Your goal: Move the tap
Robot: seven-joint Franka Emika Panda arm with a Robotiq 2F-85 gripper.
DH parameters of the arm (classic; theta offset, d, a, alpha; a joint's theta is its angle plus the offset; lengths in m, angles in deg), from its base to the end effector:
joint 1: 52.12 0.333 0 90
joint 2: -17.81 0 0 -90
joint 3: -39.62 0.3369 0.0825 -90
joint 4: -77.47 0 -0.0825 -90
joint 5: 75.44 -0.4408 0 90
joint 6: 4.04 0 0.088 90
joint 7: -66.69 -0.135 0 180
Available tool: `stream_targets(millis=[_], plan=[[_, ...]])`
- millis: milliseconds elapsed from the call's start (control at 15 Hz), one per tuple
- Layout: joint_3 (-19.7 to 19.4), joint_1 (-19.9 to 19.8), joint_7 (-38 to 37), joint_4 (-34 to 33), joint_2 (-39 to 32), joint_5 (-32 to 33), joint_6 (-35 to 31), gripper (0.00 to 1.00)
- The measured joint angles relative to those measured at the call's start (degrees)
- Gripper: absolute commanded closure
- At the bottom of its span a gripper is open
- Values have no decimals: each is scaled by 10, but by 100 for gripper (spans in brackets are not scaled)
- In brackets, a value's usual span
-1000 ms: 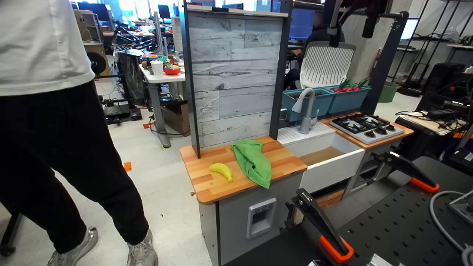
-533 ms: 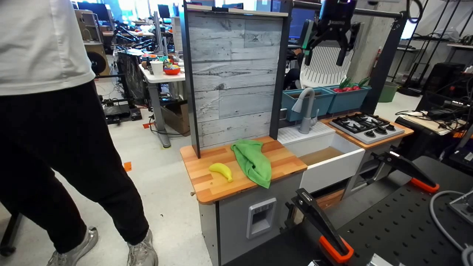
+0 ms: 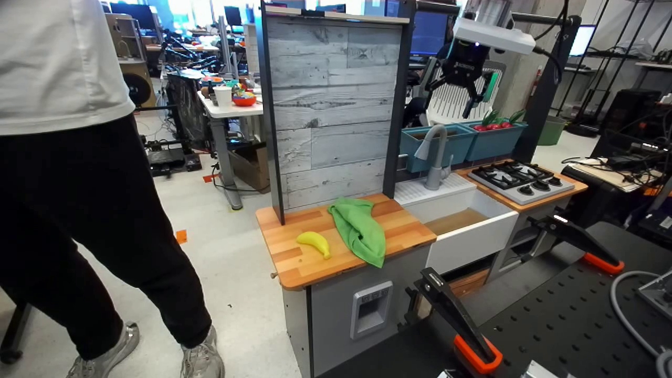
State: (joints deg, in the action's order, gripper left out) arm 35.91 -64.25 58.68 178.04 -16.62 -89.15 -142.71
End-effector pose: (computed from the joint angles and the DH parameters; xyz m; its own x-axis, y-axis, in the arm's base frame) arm 0.7003 -0.1902 0.1829 0.8353 -0.5485 0.0374 -0.5392 -0.8307 -0.1387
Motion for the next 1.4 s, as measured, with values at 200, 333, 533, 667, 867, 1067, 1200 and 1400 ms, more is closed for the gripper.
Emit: stream_targets(millis=[200, 333, 533, 667, 867, 1067, 1200, 1400], plan=[[-1, -25, -3, -43, -35, -24, 1, 0], [-5, -35, -20, -70, -58, -28, 2, 0], [-12, -38, -58, -111, -93, -33, 2, 0], [-17, -38, -87, -137, -116, -34, 2, 0], [-20, -37, -127, -172, -149, -34, 2, 0], [-22, -31, -157, -204, -178, -34, 2, 0], [-25, -24, -175, -224, -195, -34, 2, 3], [-30, -9, -195, -252, -216, -33, 3, 29]])
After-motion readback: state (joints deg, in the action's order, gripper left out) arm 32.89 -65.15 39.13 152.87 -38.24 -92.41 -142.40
